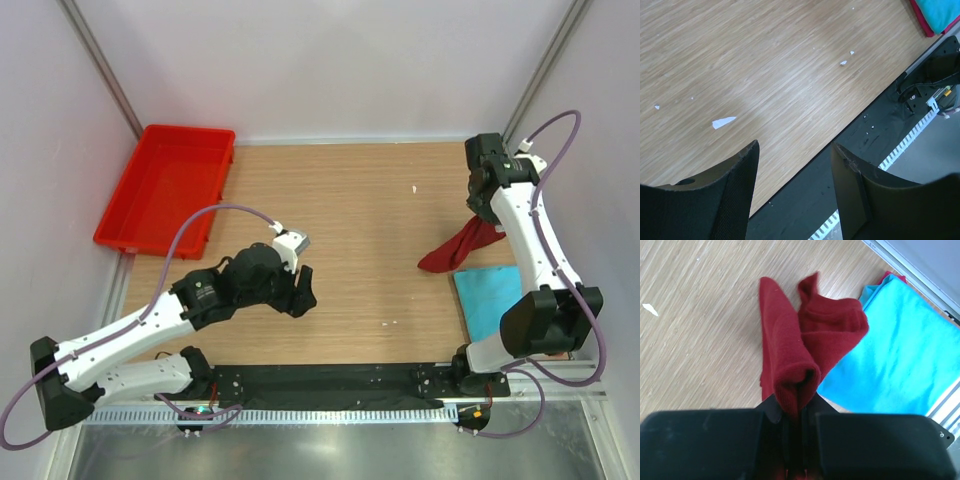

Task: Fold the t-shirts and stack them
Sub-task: Neatly place the folded tshirt to the corner

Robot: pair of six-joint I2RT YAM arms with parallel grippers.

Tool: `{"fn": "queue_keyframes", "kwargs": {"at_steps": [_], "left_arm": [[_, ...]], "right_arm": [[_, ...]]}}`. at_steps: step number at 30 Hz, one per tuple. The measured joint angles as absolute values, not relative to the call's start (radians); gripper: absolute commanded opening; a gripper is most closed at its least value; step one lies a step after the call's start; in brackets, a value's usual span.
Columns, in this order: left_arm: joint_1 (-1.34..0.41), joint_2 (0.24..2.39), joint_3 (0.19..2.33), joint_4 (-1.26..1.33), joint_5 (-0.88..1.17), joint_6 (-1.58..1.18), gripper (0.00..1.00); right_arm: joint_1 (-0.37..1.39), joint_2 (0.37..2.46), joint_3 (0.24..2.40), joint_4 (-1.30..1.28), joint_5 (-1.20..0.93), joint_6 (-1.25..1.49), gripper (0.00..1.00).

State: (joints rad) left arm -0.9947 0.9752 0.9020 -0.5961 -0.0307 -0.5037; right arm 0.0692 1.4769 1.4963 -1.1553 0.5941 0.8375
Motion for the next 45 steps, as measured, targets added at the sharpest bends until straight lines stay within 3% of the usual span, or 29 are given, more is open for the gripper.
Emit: {"fn": "queue_keyframes", "kwargs": {"at_steps": [19, 45], "left_arm": [[-0.912, 1.018, 0.902, -0.580, 0.099, -0.471, 0.59], [-0.876, 1.018, 0.886, -0.579, 0.168, -0.472, 0.59]], "right_arm": [[-0.180, 1.495, 1.659, -1.242, 0.437, 0.681, 0.01], [-0.354, 1.411, 1.524, -1.180, 0.364, 0.615, 0.01]]}}
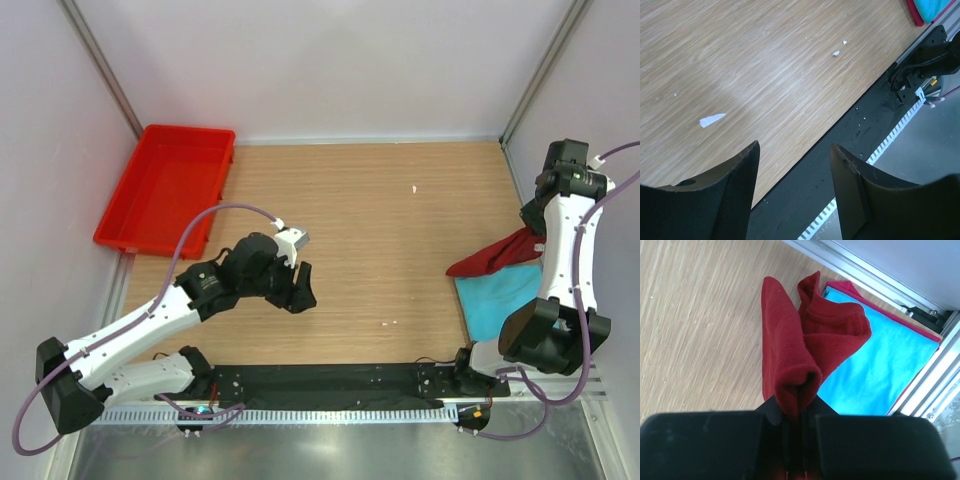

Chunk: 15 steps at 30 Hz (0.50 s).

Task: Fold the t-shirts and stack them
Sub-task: Neatly place the folded tshirt to the corner

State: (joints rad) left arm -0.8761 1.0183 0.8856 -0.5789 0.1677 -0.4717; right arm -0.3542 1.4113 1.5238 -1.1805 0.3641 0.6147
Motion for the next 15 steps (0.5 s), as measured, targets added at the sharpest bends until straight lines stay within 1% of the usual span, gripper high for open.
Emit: {"fn": "queue_keyframes", "kwargs": {"at_steps": [10, 15], "left_arm": [[-0.869, 1.020, 0.886, -0.577, 0.185, -0.472, 0.59], [-0.863, 1.020, 0.876, -0.575, 0.188, -0.475, 0.59]], "right_arm": [[-0.381, 1.394, 1.502, -1.183, 0.357, 0.607, 0.01], [-0.388, 1.329, 1.419, -1.180, 0.379, 0.612, 0.01]]}}
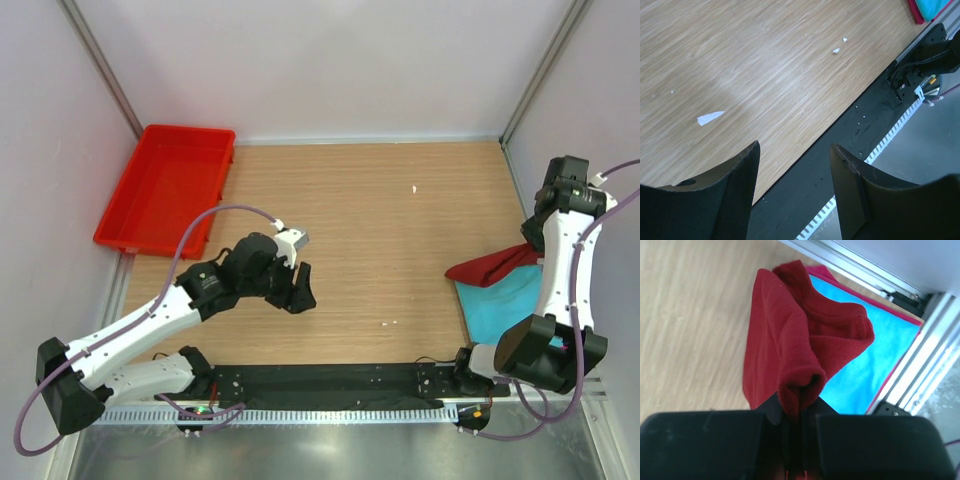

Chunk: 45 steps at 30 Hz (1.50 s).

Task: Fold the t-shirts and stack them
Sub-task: Neatly place the folded tshirt to the corner

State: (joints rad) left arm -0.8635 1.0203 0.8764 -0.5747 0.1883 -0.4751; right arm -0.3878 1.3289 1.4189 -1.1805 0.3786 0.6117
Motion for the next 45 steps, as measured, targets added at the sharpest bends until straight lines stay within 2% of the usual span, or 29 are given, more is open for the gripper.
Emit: {"fn": "queue_keyframes", "kwargs": {"at_steps": [13, 27, 30, 33, 34, 35, 36, 42, 45], "left_arm": [[-0.860, 0.989, 0.860, -0.581, 0.205, -0.491, 0.59], [-0.857, 0.972, 0.841, -0.582, 0.211, -0.492, 0.59], [-0.857, 0.970, 0.841, -0.582, 0.211, -0.492, 0.59], [-0.857, 0.970, 0.837, -0.582, 0.212, -0.493, 0.59], [-0.857, 0.970, 0.836, -0.583, 0.212, -0.493, 0.59], [-0.857, 0.970, 0.835, -0.585, 0.212, -0.493, 0.59], [-0.857, 0.969, 0.835, -0.587, 0.212, -0.494, 0.59], [-0.855, 0.955, 0.832, -0.590, 0.214, -0.499, 0.59], [-0.852, 0.953, 0.831, -0.593, 0.214, -0.500, 0.59]], "right_arm": [[-0.453, 1.232, 1.190, -1.171, 0.419, 0.616, 0.01], [-0.549, 1.201, 1.041, -1.160, 0.485, 0.632, 0.06], [-0.561, 1.200, 1.022, -1.164, 0.500, 0.645, 0.21], [-0.570, 1.200, 1.021, -1.179, 0.516, 0.664, 0.49], [-0.573, 1.200, 1.021, -1.191, 0.525, 0.668, 0.76], [-0.576, 1.200, 1.021, -1.207, 0.535, 0.676, 0.91], [-0.579, 1.197, 1.024, -1.224, 0.546, 0.675, 0.99], [-0.580, 1.132, 1.123, -1.302, 0.561, 0.651, 1.00], [-0.579, 1.112, 1.177, -1.298, 0.523, 0.632, 0.94]]}}
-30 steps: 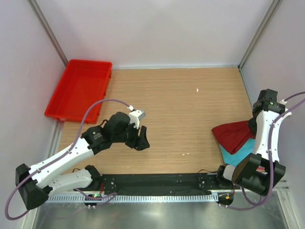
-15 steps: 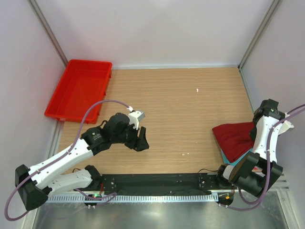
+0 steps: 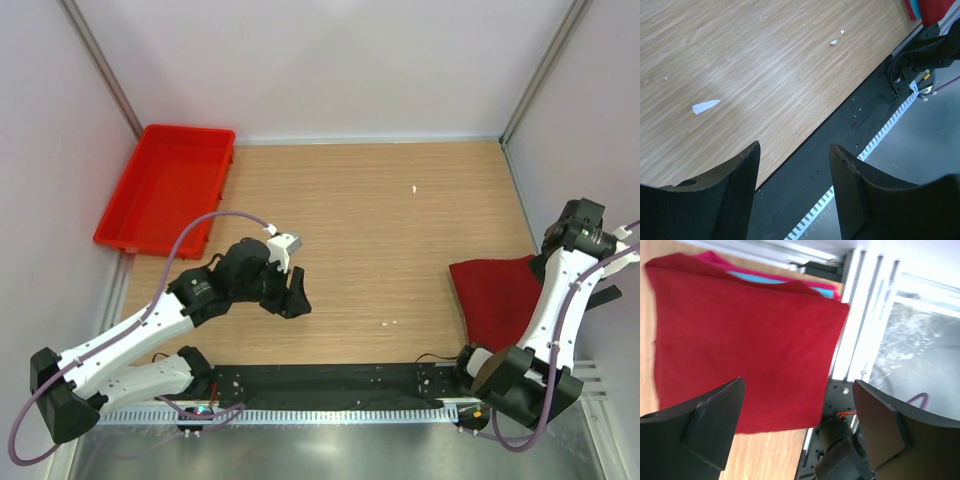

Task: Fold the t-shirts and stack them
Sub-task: Neatly place the folded tshirt to the corner, then reset both grippers

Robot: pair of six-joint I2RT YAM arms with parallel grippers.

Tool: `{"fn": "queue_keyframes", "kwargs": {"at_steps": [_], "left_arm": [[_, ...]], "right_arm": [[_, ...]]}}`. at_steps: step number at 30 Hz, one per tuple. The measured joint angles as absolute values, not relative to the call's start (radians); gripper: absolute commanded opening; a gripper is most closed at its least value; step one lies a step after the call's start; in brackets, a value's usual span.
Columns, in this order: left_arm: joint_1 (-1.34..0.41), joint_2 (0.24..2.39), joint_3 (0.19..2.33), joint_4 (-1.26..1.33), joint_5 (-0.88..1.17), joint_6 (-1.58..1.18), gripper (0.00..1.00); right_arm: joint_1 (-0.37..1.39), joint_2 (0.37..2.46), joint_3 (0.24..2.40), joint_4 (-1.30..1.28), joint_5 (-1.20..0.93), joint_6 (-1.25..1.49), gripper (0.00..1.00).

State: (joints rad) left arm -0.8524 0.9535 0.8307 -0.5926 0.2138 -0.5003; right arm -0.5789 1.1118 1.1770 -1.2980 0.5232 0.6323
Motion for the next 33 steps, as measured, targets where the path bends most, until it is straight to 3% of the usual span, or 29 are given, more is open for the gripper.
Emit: {"fn": "queue_keyframes", "kwargs": {"at_steps": [5, 7, 9, 15, 21, 27, 33], "left_arm": [[-0.846, 0.955, 0.831, -0.597, 0.212, -0.517, 0.59], [-0.843, 0.955, 0.831, -0.598, 0.209, -0.528, 0.59], [-0.839, 0.954, 0.831, -0.598, 0.202, -0.548, 0.60], [-0.795, 0.921, 0.766, -0.588, 0.183, -0.652, 0.62], [-0.726, 0.813, 0.578, -0.513, 0.203, -0.843, 0.66], [-0.704, 0.555, 0.337, -0.398, 0.221, -1.085, 0.66], [-0.704, 0.093, 0.088, -0.233, 0.212, -1.402, 0.66]], "right_arm": [[-0.538, 1.089, 1.187, -1.280, 0.405, 0.595, 0.93], [-0.482, 1.079, 1.187, -1.257, 0.335, 0.584, 1.00], [-0.395, 1.072, 1.187, -1.229, 0.271, 0.587, 1.00], [0.118, 1.107, 1.166, -1.075, 0.166, 0.699, 1.00], [0.579, 1.132, 0.979, -0.818, 0.131, 0.880, 1.00], [0.683, 1.110, 0.702, -0.559, 0.023, 0.974, 1.00], [0.683, 0.775, 0.254, -0.192, -0.118, 1.114, 1.00]]}}
